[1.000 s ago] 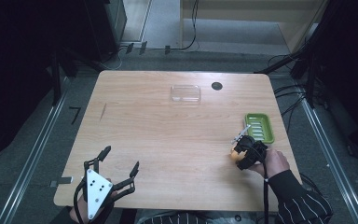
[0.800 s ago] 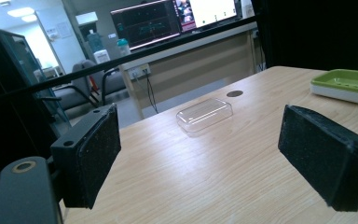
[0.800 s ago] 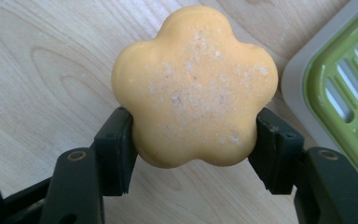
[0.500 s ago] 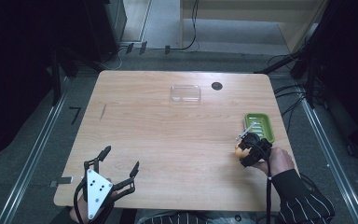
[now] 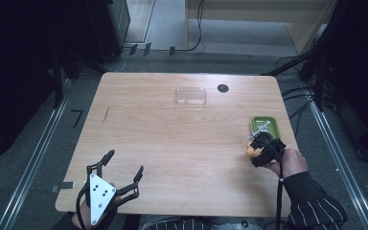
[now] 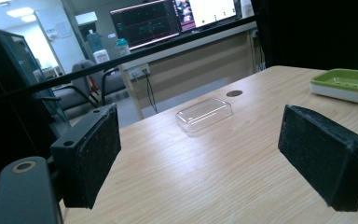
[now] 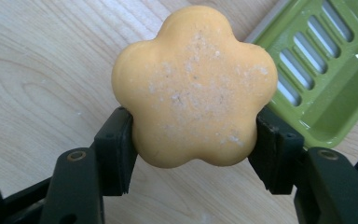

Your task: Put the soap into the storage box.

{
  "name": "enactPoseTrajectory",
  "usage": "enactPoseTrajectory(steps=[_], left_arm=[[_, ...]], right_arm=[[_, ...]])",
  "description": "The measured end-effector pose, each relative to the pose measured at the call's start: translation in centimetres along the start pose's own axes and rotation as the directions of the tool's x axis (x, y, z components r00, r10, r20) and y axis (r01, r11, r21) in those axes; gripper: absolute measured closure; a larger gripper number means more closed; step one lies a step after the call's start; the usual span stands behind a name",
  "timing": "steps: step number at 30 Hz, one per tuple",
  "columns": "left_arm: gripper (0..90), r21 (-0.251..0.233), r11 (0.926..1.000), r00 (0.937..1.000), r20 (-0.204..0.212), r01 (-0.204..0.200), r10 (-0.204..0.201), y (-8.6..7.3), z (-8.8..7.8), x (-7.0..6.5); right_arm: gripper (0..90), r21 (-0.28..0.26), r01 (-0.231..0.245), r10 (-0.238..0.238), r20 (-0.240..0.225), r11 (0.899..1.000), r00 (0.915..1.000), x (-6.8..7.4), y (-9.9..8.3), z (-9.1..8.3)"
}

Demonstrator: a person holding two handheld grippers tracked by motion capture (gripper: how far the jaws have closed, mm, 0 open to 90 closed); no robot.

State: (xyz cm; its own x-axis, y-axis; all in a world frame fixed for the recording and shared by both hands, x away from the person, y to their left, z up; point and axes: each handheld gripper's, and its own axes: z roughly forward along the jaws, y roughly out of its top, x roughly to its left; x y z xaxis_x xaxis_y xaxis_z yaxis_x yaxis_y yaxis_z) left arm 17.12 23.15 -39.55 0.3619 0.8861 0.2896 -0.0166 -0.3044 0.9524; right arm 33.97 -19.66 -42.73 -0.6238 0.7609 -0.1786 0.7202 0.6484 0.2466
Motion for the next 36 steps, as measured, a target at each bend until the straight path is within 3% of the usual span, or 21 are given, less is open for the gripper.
enactPoseTrajectory(steps=[17, 36], left_arm=[[13.0, 0.003, 1.0, 1.0, 0.002, -0.005, 0.005, 0.0, 0.1, 0.0], [13.0, 0.003, 1.0, 1.0, 0.002, -0.003, 0.003, 0.0, 0.1, 0.0]], right_arm=[[40.3, -0.021, -0.046, 0.047, 0.022, 0.999, 0.9987, -1.8, 0.6, -0.9], [40.3, -0.029, -0.098, 0.099, 0.035, 0.995, 0.9945, -3.9, 1.5, -0.9]])
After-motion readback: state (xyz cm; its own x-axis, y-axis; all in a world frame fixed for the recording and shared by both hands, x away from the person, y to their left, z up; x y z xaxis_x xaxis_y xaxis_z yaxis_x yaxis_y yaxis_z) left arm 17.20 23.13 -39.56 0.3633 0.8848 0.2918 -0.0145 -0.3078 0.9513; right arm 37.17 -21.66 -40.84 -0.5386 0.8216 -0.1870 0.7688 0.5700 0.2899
